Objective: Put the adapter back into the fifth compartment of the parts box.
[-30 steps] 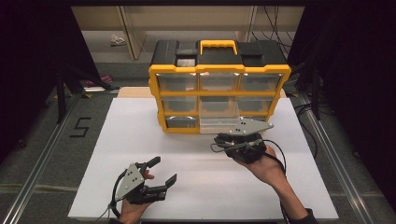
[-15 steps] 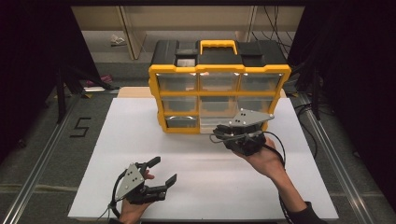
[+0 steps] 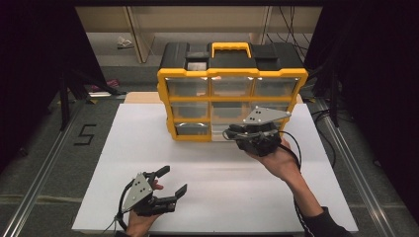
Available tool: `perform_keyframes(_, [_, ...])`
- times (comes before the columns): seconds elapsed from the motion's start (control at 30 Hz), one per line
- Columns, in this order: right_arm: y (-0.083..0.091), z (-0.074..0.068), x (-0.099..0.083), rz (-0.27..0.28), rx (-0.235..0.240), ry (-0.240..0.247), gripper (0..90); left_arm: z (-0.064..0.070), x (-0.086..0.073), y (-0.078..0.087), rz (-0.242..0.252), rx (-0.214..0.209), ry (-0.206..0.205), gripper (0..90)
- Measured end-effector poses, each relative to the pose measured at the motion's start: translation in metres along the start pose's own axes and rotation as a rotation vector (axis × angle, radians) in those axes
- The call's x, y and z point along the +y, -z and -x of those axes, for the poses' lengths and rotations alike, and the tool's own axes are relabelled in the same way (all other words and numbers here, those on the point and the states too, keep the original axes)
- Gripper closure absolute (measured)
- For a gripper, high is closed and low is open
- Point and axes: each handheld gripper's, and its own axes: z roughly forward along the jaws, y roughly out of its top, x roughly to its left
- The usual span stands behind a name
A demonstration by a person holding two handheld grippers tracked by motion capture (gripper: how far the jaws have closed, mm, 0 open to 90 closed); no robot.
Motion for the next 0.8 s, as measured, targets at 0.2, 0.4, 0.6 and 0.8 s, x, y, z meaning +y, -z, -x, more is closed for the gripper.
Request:
perform_keyframes(0.2, [-0.002, 0.003, 0.004, 0.005, -0.002, -0.007, 76.4, 0.000, 0.000, 0.000, -0.001, -0.001, 0.000, 18.6])
perform_keyframes(0.4, [-0.003, 0.005, 0.007, 0.012, -0.005, -0.007, 76.4, 0.000, 0.000, 0.000, -0.001, -0.001, 0.000, 18.6])
perform_keyframes(0.6, [-0.003, 0.007, 0.012, 0.021, -0.005, -0.013, 76.4, 0.000, 0.000, 0.000, 0.000, -0.001, 0.001, 18.6])
perform_keyframes(0.8, [-0.005, 0.011, 0.013, 0.023, -0.012, -0.022, 76.4, 0.000, 0.000, 0.000, 0.000, -0.002, 0.002, 18.6])
